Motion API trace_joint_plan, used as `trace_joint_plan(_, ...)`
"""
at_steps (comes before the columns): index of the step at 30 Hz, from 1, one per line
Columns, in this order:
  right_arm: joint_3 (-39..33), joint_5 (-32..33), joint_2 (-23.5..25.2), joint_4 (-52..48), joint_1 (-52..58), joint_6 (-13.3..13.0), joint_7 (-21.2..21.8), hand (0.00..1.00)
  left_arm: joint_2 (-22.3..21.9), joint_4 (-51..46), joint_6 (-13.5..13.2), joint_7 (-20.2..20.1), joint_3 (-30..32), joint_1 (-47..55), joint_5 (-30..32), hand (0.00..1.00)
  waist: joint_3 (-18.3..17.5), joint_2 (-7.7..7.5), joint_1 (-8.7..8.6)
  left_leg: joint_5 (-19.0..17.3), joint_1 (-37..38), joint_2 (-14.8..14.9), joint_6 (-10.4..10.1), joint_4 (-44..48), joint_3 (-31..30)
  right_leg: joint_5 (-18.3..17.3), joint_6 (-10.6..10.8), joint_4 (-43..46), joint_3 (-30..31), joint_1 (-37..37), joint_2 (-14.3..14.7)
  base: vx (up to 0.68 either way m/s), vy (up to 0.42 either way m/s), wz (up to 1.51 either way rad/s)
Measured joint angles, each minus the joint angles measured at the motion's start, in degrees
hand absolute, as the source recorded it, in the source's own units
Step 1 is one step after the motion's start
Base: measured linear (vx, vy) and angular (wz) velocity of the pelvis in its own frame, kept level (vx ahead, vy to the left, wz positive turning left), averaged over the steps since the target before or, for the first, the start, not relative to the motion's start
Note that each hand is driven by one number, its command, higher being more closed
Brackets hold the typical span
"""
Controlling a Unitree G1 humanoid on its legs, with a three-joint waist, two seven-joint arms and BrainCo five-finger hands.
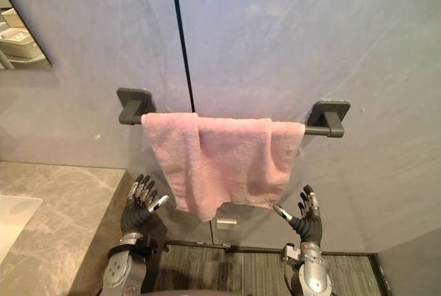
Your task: Organize washtable
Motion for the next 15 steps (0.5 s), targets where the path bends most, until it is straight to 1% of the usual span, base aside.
trace_joint_plan(2, 0.2, -1.2, 0.0, 0.3, 1.0, 0.0, 0.0, 0.00, -0.3, 2.2, 0.6, 0.1, 1.0, 0.0, -0.1, 0.00, 0.0, -0.05, 0.55, -0.1, 0.0, 0.1, -0.1, 0.2, 0.1, -0.1, 0.0, 0.0, 0.0, 0.0, 0.1, 0.00, 0.000, 0.00)
trace_joint_plan(6, 0.2, -1.2, 0.0, 4.0, 1.3, 0.1, -0.3, 0.00, -1.0, 7.2, 1.0, 0.1, 2.0, 0.1, -1.1, 0.00, -0.1, -0.16, 0.67, -0.2, 0.1, 0.3, -0.3, 0.3, 0.3, -0.7, -0.2, 0.8, -0.1, -0.1, 0.2, 0.00, 0.000, 0.00)
trace_joint_plan(8, 0.2, -1.3, -0.1, 7.1, 1.2, 0.2, -0.5, 0.00, -0.9, 9.7, 1.0, 0.2, 2.1, 0.1, -0.9, 0.00, -0.2, -0.19, 0.76, -0.4, 0.4, 0.5, -0.4, 0.4, 0.5, -1.1, -0.1, 1.1, -0.1, 0.0, 0.2, 0.00, 0.000, 0.00)
trace_joint_plan(10, 0.4, -1.3, -0.1, 13.4, 0.5, 0.3, -1.0, 0.00, -0.7, 14.8, 1.0, 0.2, 2.0, -0.2, 0.5, 0.00, -0.4, -0.21, 0.75, -0.5, 0.7, 1.0, -0.6, 0.2, 0.8, -1.0, -0.2, 1.1, 0.0, 0.2, 0.7, -0.02, -0.037, -0.06)
trace_joint_plan(12, 0.4, -1.3, -0.1, 16.0, 0.3, 0.3, -1.0, 0.00, -0.3, 17.2, 1.1, 0.2, 2.0, -0.5, 0.8, 0.00, -0.5, -0.28, 0.75, -0.5, 0.7, 1.2, -0.7, 0.1, 0.9, -1.0, -0.2, 1.0, 0.0, 0.2, 0.9, -0.01, -0.037, -0.03)
trace_joint_plan(13, 0.4, -1.2, -0.2, 18.7, 0.0, 0.6, -1.1, 0.00, 0.3, 19.6, 1.4, 0.3, 2.0, -0.5, 2.1, 0.00, -0.5, -0.31, 0.75, -0.5, 0.7, 1.5, -0.9, 0.1, 1.0, -0.9, -0.4, 0.9, 0.0, 0.2, 1.1, -0.01, -0.052, -0.02)
trace_joint_plan(15, 0.3, -1.2, -0.6, 22.7, -0.4, 0.7, -1.1, 0.00, 0.5, 23.7, 1.6, 0.3, 2.0, -0.6, 3.1, 0.00, -0.7, -0.01, 0.75, -0.4, 0.8, 1.8, -1.2, -0.2, 1.0, -0.8, -0.5, 0.7, 0.0, 0.2, 1.5, -0.01, -0.053, -0.02)
